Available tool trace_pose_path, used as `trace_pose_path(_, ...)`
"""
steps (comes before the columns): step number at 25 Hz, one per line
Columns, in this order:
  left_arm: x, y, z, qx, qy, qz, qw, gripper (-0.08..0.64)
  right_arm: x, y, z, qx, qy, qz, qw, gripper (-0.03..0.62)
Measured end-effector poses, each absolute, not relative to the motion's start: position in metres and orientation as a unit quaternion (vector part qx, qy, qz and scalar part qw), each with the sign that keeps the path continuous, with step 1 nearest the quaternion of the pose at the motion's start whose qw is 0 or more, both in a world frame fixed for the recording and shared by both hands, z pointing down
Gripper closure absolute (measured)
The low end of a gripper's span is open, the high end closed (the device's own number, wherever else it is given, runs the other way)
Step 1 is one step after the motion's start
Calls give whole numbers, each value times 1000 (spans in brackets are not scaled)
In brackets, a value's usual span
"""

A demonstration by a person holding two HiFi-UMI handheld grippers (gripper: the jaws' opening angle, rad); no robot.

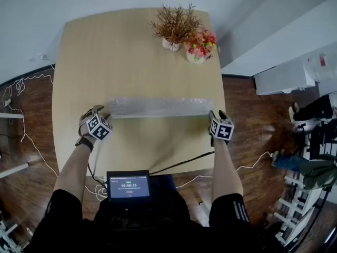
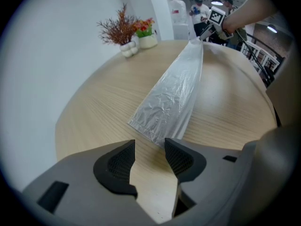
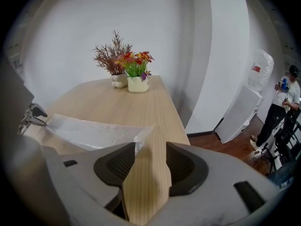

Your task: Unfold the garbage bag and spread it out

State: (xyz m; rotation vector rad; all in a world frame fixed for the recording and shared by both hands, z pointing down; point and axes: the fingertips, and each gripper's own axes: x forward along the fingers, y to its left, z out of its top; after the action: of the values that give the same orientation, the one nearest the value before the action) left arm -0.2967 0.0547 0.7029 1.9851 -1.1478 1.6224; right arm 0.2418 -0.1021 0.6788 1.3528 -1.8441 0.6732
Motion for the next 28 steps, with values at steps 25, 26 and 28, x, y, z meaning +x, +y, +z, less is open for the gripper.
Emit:
trace_pose_path(25,-299,58,704,691,-402,581,153,380,282,-114,640,561,-717,276,309,320)
trace_pose_path(26,-299,58,704,691,-401,581,153,374,280,-114,639,559,-719,273,309,319)
trace_pose_path(28,-298,57,701,693,-402,579,151,364,276,-114,642,552,-724,270,315,321)
